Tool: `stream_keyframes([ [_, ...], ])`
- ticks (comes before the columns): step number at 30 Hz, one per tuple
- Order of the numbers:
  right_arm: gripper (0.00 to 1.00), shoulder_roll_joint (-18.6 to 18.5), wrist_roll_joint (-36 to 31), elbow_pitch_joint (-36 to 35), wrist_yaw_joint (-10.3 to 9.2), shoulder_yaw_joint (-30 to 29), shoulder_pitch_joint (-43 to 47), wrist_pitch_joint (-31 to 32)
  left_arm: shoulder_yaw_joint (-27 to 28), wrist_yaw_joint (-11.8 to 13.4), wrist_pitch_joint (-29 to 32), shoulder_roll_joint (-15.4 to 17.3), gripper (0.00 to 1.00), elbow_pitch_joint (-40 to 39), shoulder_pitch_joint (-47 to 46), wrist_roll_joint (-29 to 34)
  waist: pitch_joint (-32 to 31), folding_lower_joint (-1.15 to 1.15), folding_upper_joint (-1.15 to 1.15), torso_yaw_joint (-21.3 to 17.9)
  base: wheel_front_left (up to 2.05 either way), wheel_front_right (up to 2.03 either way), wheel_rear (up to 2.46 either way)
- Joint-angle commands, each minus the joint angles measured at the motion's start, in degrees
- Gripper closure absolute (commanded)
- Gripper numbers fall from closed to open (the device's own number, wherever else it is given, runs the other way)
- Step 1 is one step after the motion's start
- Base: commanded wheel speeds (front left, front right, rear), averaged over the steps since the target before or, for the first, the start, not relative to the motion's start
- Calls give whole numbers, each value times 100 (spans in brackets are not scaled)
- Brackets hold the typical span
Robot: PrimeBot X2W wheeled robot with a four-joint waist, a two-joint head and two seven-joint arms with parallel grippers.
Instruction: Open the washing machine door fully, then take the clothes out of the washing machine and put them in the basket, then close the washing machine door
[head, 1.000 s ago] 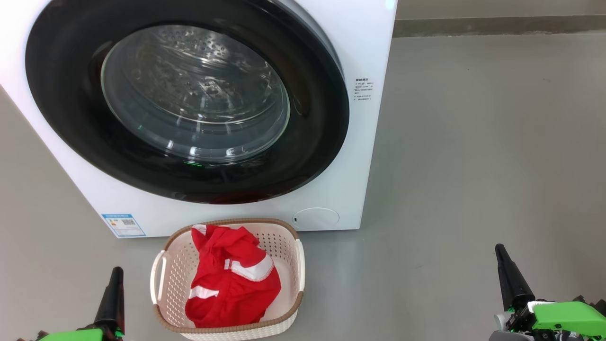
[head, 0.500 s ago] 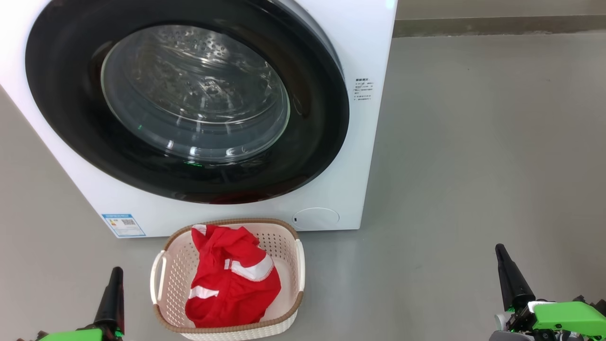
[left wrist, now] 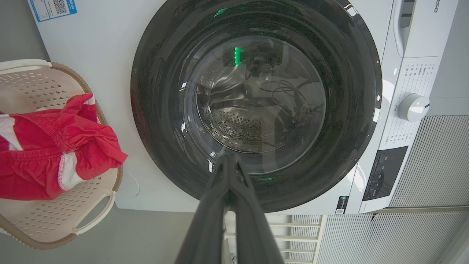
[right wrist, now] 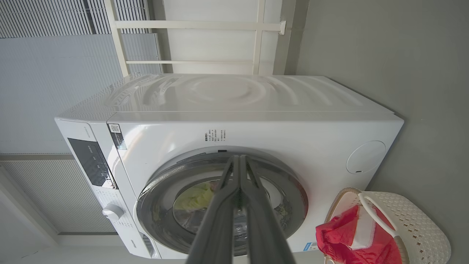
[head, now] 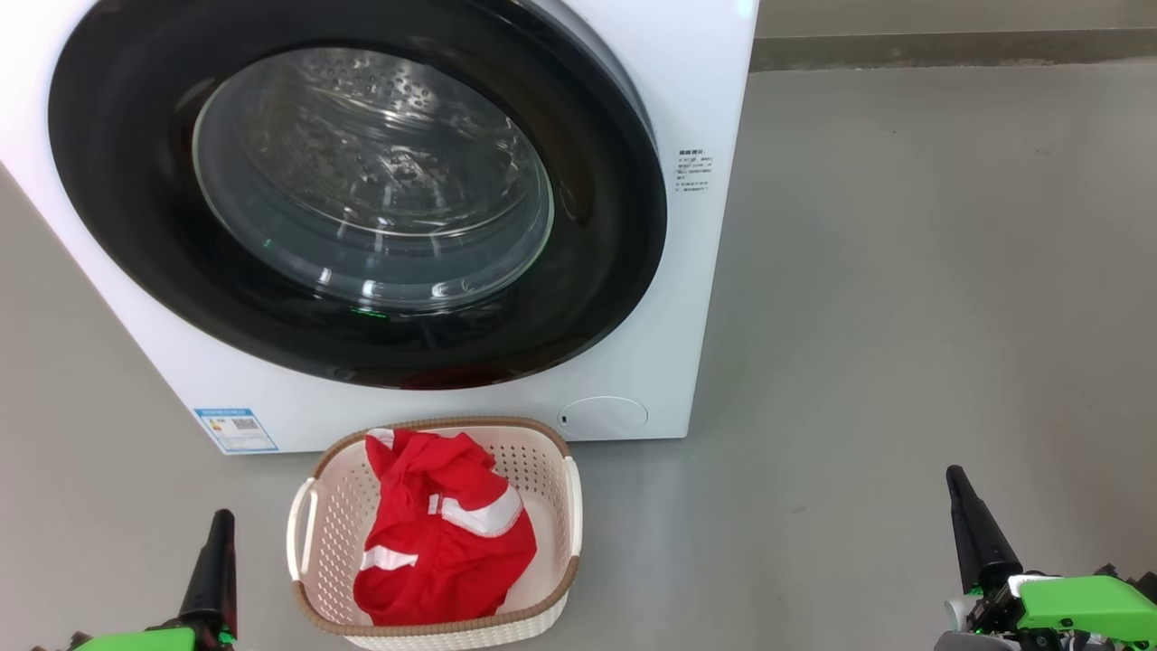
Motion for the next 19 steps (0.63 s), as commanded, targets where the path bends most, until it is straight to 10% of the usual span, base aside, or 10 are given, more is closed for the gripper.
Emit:
stream_keyframes([
  [1,100,-16,-55,-141,-5,127,-240,34,206,-60,30,86,100,-106,-227,55,0,0,0,0,0,0,0],
  [19,100,-11,-61,-140,-5,120,-241,40,211,-60,35,82,100,-106,-228,60,0,0,0,0,0,0,0],
])
